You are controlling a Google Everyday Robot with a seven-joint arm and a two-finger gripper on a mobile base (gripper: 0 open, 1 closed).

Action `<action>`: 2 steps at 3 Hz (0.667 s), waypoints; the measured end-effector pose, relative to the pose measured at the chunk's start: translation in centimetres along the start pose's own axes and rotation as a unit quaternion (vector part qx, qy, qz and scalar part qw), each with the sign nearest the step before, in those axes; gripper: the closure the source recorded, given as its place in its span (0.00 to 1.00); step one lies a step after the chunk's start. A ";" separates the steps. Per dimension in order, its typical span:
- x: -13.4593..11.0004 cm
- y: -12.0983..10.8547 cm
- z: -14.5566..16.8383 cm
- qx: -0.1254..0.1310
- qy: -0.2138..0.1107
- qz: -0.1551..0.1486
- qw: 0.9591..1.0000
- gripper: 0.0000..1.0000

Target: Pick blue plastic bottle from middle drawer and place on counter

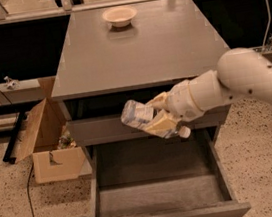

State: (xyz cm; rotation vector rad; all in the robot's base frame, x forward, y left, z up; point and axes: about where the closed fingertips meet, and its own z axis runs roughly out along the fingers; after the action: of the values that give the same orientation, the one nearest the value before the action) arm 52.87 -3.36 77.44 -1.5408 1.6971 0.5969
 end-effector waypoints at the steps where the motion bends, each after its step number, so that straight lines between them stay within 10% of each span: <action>1: -1.5 -1.6 -3.5 0.024 0.010 -0.004 1.000 1.00; 2: -2.9 -5.5 -9.9 0.059 0.049 0.028 0.997 1.00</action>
Offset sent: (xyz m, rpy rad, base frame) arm 0.0484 -0.1108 0.1527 -0.1207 -0.0201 -0.2468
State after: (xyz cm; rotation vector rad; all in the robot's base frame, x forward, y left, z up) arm 56.00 -9.99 86.51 -1.4623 1.8211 0.4475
